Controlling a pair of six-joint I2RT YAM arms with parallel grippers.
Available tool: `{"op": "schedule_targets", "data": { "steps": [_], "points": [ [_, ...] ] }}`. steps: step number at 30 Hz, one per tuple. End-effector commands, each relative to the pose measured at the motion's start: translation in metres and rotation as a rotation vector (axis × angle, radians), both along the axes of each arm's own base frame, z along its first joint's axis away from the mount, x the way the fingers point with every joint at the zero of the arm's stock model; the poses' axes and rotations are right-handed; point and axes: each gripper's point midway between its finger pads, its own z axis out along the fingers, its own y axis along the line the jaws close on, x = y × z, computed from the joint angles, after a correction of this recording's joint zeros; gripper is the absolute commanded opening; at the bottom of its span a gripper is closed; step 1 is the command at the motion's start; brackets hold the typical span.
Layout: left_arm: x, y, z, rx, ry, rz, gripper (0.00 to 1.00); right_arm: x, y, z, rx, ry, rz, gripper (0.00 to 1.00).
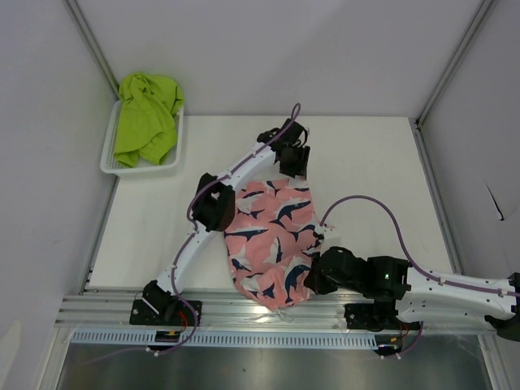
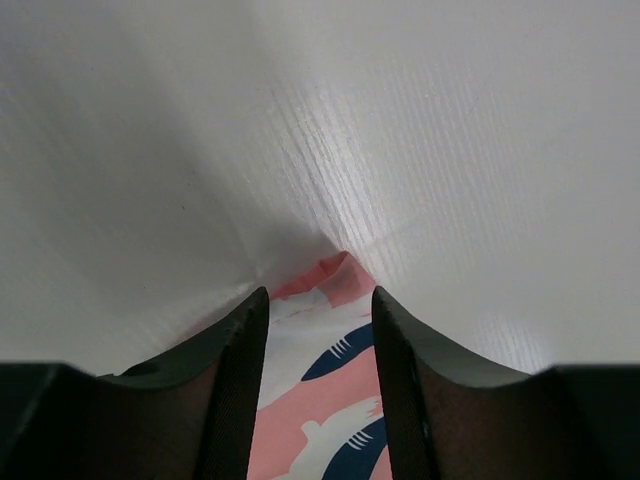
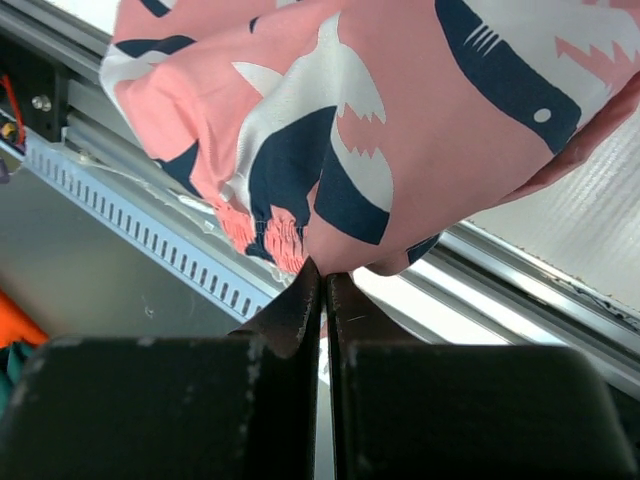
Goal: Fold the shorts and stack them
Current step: Flatten the shorts out
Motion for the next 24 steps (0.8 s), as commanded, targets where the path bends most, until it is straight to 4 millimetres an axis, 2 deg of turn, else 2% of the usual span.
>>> {"op": "schedule_targets", "data": {
  "steps": [1, 2, 7, 8, 10, 15, 17, 18, 19, 20, 21, 24],
  "points": [
    [0.003, -0.005, 0.010, -0.032, 0.001, 0.014, 0.48, 0.001, 0.009, 0.025, 0.065, -0.021, -0.008, 0.00],
    [0.001, -0.005, 0.010, -0.025, 0.003, 0.012, 0.41, -0.001, 0.011, 0.026, 0.069, -0.019, -0.001, 0.00],
    [-0.008, -0.002, 0.007, 0.016, 0.011, 0.010, 0.20, -0.003, 0.010, 0.026, 0.067, -0.018, -0.001, 0.00],
    [-0.011, 0.000, 0.004, 0.027, 0.020, 0.009, 0.10, -0.003, 0.010, 0.027, 0.071, -0.018, 0.000, 0.00],
    [-0.015, 0.001, 0.004, 0.041, 0.030, 0.008, 0.01, -0.004, 0.010, 0.029, 0.079, -0.017, 0.001, 0.00],
    [-0.031, 0.007, -0.001, 0.072, 0.077, -0.029, 0.00, -0.005, 0.007, 0.031, 0.089, -0.019, -0.006, 0.00],
    [-0.031, 0.010, 0.011, 0.067, 0.059, -0.032, 0.00, -0.005, 0.005, 0.030, 0.085, -0.016, -0.009, 0.00],
    [-0.036, 0.016, -0.004, 0.089, 0.080, -0.029, 0.00, -0.005, 0.005, 0.030, 0.083, -0.018, -0.010, 0.00],
    [-0.034, 0.019, 0.010, 0.078, 0.052, -0.021, 0.00, -0.006, 0.004, 0.029, 0.082, -0.013, -0.012, 0.00],
    [-0.034, 0.022, 0.010, 0.081, 0.048, -0.017, 0.00, -0.006, 0.004, 0.028, 0.082, -0.011, -0.013, 0.00],
    [-0.038, 0.033, -0.001, 0.105, 0.075, -0.007, 0.00, -0.007, 0.004, 0.026, 0.077, -0.007, -0.010, 0.00],
    [-0.044, 0.054, -0.012, 0.137, 0.118, 0.009, 0.00, -0.010, 0.001, 0.018, 0.038, 0.009, -0.002, 0.00]
  ]
}}
